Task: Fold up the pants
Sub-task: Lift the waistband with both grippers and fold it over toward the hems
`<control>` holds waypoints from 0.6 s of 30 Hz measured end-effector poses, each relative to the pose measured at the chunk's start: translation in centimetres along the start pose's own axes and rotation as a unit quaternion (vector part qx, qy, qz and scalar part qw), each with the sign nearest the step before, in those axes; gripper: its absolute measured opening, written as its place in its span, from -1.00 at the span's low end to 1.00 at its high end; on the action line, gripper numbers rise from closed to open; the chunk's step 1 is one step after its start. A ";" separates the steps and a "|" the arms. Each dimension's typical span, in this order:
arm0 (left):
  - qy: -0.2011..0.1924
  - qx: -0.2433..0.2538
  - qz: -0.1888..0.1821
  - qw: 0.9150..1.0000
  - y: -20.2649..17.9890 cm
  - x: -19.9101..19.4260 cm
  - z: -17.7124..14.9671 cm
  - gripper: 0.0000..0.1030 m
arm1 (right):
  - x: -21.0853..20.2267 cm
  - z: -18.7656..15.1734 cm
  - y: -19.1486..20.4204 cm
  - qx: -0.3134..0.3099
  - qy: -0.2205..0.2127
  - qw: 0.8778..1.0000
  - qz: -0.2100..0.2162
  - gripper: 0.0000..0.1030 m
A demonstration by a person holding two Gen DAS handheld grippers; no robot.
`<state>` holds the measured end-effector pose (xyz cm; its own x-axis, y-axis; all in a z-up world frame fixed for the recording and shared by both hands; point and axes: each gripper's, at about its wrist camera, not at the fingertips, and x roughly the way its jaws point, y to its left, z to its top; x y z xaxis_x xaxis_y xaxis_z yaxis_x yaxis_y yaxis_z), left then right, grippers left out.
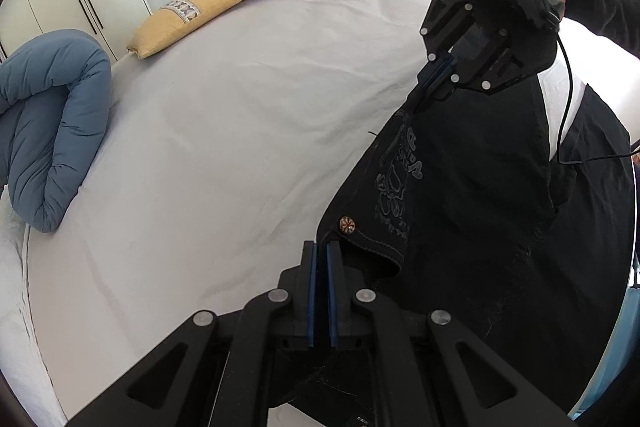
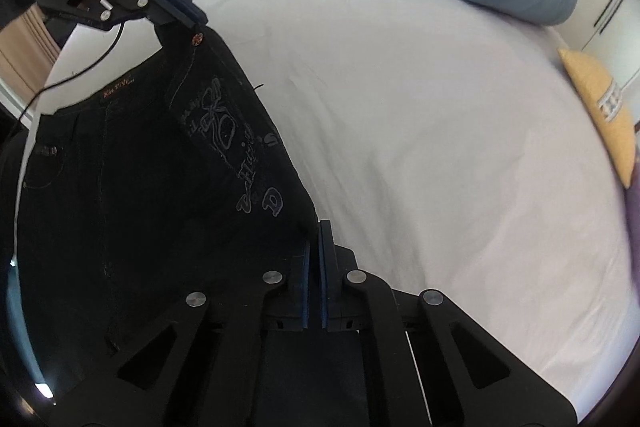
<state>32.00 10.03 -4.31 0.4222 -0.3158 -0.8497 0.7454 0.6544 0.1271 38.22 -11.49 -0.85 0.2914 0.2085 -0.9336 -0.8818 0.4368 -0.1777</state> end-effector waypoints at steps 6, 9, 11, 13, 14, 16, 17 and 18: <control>0.000 0.032 0.001 0.999 -2.7 -2.2 -1.5 -0.91 | -0.7 -2.3 12.8 -0.315 0.052 0.933 -0.165 -0.96; 0.003 0.055 -0.003 0.998 -5.0 -2.9 -2.5 -0.91 | -0.3 -5.1 18.5 -0.453 0.065 0.862 -0.218 -0.96; 0.013 0.084 -0.002 0.996 -7.4 -3.1 -3.4 -0.91 | -0.3 -6.8 20.4 -0.503 0.075 0.831 -0.226 -0.96; 0.021 0.112 0.000 0.993 -9.5 -3.2 -4.2 -0.91 | -0.2 -8.2 21.7 -0.535 0.086 0.807 -0.232 -0.96; 0.025 0.123 -0.005 0.992 -10.7 -3.3 -4.7 -0.91 | 0.2 -8.5 23.0 -0.549 0.091 0.798 -0.232 -0.96; 0.032 0.159 -0.002 0.987 -13.4 -3.7 -6.1 -0.91 | -0.3 -9.8 24.0 -0.565 0.093 0.788 -0.226 -0.96; 0.034 0.169 -0.001 0.985 -14.3 -3.9 -6.5 -0.91 | -0.6 -10.2 24.5 -0.570 0.092 0.785 -0.223 -0.96; 0.037 0.179 -0.001 0.983 -15.1 -4.0 -7.0 -0.91 | -0.9 -10.5 25.1 -0.577 0.091 0.781 -0.221 -0.96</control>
<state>15.42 6.23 -6.37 0.3916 -0.2579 -0.8833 0.8859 0.3651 0.2862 11.93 -9.92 -7.71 0.6972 0.0863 -0.7116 -0.4873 -0.6710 -0.5588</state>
